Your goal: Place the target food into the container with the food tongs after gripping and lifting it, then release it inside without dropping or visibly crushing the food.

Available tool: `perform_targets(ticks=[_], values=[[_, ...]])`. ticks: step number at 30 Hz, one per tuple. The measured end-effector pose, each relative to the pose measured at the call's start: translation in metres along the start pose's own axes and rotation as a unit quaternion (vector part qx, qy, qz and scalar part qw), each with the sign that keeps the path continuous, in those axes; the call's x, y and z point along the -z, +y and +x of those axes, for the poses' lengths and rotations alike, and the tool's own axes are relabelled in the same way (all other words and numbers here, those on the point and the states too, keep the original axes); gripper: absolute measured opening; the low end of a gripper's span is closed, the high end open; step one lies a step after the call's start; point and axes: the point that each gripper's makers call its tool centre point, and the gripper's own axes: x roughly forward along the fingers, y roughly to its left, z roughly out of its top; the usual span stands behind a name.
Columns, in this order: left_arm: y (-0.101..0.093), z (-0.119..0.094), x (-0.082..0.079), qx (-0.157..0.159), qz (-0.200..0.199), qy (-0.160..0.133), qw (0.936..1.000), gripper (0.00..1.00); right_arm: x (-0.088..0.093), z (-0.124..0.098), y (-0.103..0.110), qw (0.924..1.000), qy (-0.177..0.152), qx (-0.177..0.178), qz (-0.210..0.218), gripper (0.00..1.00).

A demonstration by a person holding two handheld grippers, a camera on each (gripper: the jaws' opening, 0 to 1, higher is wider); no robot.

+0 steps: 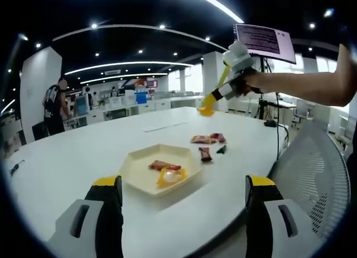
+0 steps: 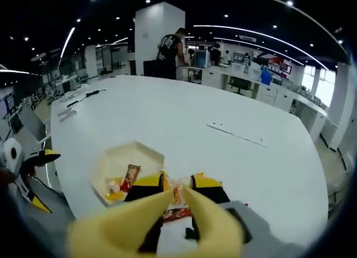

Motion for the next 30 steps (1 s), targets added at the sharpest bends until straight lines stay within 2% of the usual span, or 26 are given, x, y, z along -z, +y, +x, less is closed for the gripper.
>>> perform_targets(ticks=[7, 16, 24, 26, 28, 29, 30], values=[[0.000, 0.000, 0.001, 0.000, 0.000, 0.003, 1.0000, 0.88, -0.019, 0.017, 0.034, 0.9995, -0.012, -0.030, -0.005, 0.18], [-0.001, 0.000, 0.002, 0.002, 0.002, 0.006, 1.0000, 0.88, -0.045, 0.031, 0.064, 0.9980, -0.032, -0.055, -0.001, 0.18], [0.000, 0.000, 0.002, -0.001, 0.000, 0.006, 1.0000, 0.88, -0.054, 0.039, 0.074, 0.9969, -0.038, -0.069, -0.009, 0.18], [0.000, 0.000, 0.002, -0.001, -0.001, 0.006, 1.0000, 0.88, -0.056, 0.041, 0.077, 0.9963, -0.045, -0.073, -0.006, 0.24], [0.000, 0.000, 0.002, -0.001, -0.001, 0.006, 1.0000, 0.88, -0.059, 0.041, 0.081, 0.9952, -0.051, -0.084, 0.003, 0.26], [0.000, 0.000, 0.002, -0.001, -0.001, 0.007, 1.0000, 0.88, -0.065, 0.041, 0.080, 0.9946, -0.068, -0.078, -0.005, 0.26], [0.000, 0.000, 0.003, -0.001, -0.001, 0.007, 1.0000, 0.88, -0.064, 0.041, 0.081, 0.9950, -0.063, -0.078, -0.007, 0.26]])
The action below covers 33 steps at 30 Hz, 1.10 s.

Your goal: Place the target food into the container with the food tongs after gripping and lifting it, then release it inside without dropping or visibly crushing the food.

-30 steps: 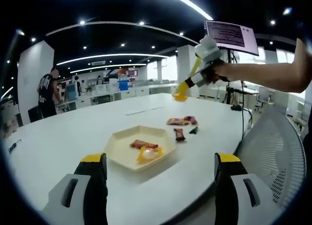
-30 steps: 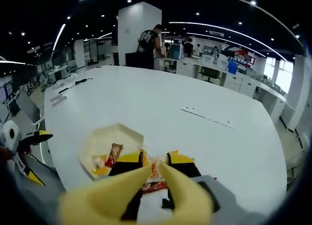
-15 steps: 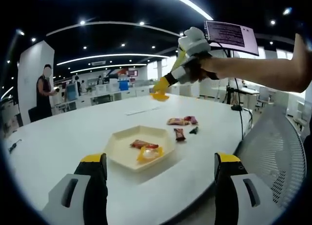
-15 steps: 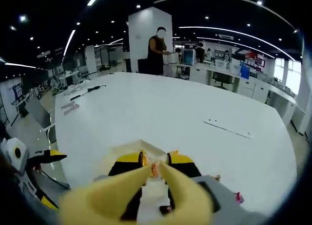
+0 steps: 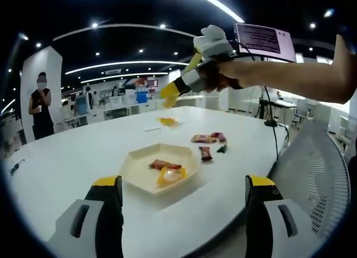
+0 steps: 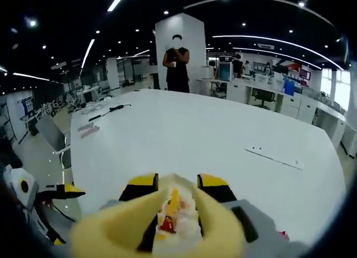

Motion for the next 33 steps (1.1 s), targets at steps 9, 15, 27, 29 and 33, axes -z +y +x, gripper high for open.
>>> perform_targets(ticks=[9, 15, 27, 29, 33], values=[[0.000, 0.000, 0.001, 0.000, 0.000, 0.002, 1.0000, 0.87, 0.005, -0.004, -0.007, 1.0000, 0.004, 0.002, 0.004, 0.26], [0.000, 0.000, 0.001, 0.000, 0.001, 0.003, 1.0000, 0.87, 0.013, -0.013, -0.019, 0.9998, 0.010, 0.014, 0.007, 0.26], [0.001, 0.000, 0.000, -0.002, 0.001, 0.002, 1.0000, 0.87, 0.064, -0.027, -0.050, 0.9980, 0.046, 0.040, 0.016, 0.28], [0.000, 0.000, 0.000, -0.001, 0.001, 0.001, 1.0000, 0.87, 0.077, -0.029, -0.052, 0.9972, 0.057, 0.044, 0.022, 0.28], [-0.001, 0.000, 0.000, 0.003, 0.001, 0.002, 1.0000, 0.86, 0.105, -0.030, -0.056, 0.9952, 0.076, 0.049, 0.038, 0.28]])
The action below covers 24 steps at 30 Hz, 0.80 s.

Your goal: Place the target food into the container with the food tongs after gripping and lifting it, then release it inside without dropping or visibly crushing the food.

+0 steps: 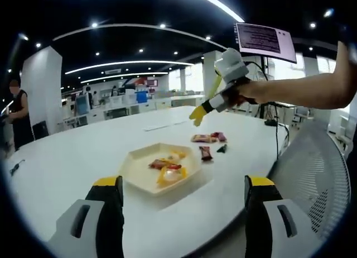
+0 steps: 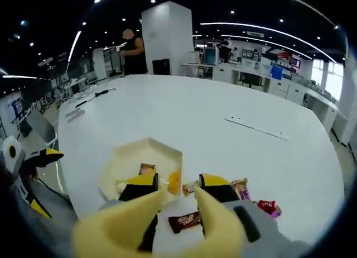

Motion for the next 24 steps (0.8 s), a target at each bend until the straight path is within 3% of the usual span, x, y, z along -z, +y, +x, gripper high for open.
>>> perform_targets(ticks=[4, 15, 24], values=[[-0.001, 0.000, 0.000, 0.003, 0.000, 0.000, 1.0000, 0.86, 0.026, 0.005, 0.005, 0.9997, 0.021, -0.004, 0.008, 0.28], [0.000, 0.000, 0.001, 0.001, -0.001, 0.003, 1.0000, 0.86, 0.058, 0.023, 0.037, 0.9975, 0.050, -0.047, 0.016, 0.28], [0.000, 0.000, 0.001, 0.001, -0.002, 0.004, 1.0000, 0.86, 0.085, 0.019, 0.026, 0.9959, 0.075, -0.041, 0.030, 0.28]])
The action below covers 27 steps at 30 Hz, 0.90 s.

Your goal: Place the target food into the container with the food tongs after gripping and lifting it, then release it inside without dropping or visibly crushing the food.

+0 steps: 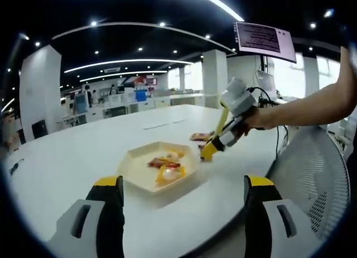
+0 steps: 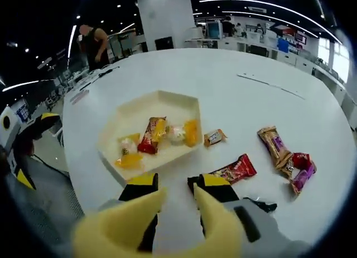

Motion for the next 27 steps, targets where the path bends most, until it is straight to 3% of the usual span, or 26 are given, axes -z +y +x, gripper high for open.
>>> perform_targets(ticks=[5, 10, 18, 21, 27], values=[[0.000, 0.000, 0.000, 0.001, 0.000, 0.000, 1.0000, 0.85, 0.008, -0.008, -0.014, 0.9998, 0.003, 0.013, 0.011, 0.28], [-0.001, 0.000, 0.001, 0.004, 0.001, 0.002, 1.0000, 0.85, -0.007, -0.010, -0.003, 0.9996, -0.027, -0.007, 0.010, 0.28], [-0.001, 0.001, 0.002, 0.003, 0.001, 0.007, 1.0000, 0.85, -0.014, 0.011, 0.008, 0.9997, -0.014, -0.018, -0.002, 0.28], [0.000, 0.001, 0.003, 0.002, 0.001, 0.007, 1.0000, 0.85, -0.009, 0.018, 0.007, 0.9998, -0.001, -0.018, -0.008, 0.28], [0.001, 0.001, 0.001, 0.000, -0.001, 0.003, 1.0000, 0.85, -0.001, 0.011, -0.006, 0.9999, 0.007, -0.007, -0.009, 0.28]])
